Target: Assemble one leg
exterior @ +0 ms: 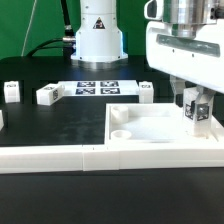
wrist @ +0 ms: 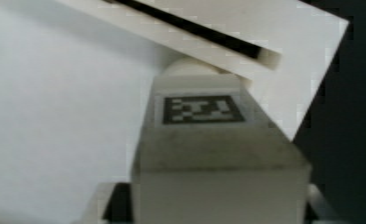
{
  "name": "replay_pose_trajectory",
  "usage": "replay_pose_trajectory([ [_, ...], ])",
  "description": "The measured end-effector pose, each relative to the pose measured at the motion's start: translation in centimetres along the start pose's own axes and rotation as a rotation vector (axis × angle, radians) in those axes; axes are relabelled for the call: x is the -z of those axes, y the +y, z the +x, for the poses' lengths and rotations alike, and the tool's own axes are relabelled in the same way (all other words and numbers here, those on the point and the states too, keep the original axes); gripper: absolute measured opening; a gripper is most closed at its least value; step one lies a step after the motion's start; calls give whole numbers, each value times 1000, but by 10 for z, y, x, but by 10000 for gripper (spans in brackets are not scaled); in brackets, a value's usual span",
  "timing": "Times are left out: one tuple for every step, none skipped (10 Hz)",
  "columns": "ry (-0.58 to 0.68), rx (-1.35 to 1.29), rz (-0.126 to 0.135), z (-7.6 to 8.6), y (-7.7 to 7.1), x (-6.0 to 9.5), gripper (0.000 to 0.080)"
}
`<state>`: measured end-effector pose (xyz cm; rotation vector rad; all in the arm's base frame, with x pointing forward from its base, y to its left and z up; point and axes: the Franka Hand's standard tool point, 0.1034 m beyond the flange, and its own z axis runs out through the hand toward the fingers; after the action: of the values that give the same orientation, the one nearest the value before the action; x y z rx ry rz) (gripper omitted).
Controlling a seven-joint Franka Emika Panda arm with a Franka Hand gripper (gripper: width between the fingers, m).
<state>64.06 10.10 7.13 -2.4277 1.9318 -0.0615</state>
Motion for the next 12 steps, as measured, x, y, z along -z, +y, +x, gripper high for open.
replay_pose_trajectory([
  [-5, -40, -2, 0, 1, 0, 290],
  [-12, -111, -8, 0, 1, 0, 290],
  [-15, -146, -10, 0, 2, 0, 290],
  [-22, -232, -15, -1, 3, 0, 290],
  [-22, -273, -18, -1, 3, 0, 291],
  [-21, -255, -18, -1, 3, -1, 291],
  [-22, -246, -18, -2, 3, -1, 482],
  [-22, -213, -15, -3, 3, -1, 482],
  [-23, -127, -8, -6, 1, 0, 611],
  [-23, -15, -4, -7, 1, 0, 638],
  [-21, 115, -3, -7, 0, 0, 647],
  [-23, 244, -2, -9, 0, 0, 647],
])
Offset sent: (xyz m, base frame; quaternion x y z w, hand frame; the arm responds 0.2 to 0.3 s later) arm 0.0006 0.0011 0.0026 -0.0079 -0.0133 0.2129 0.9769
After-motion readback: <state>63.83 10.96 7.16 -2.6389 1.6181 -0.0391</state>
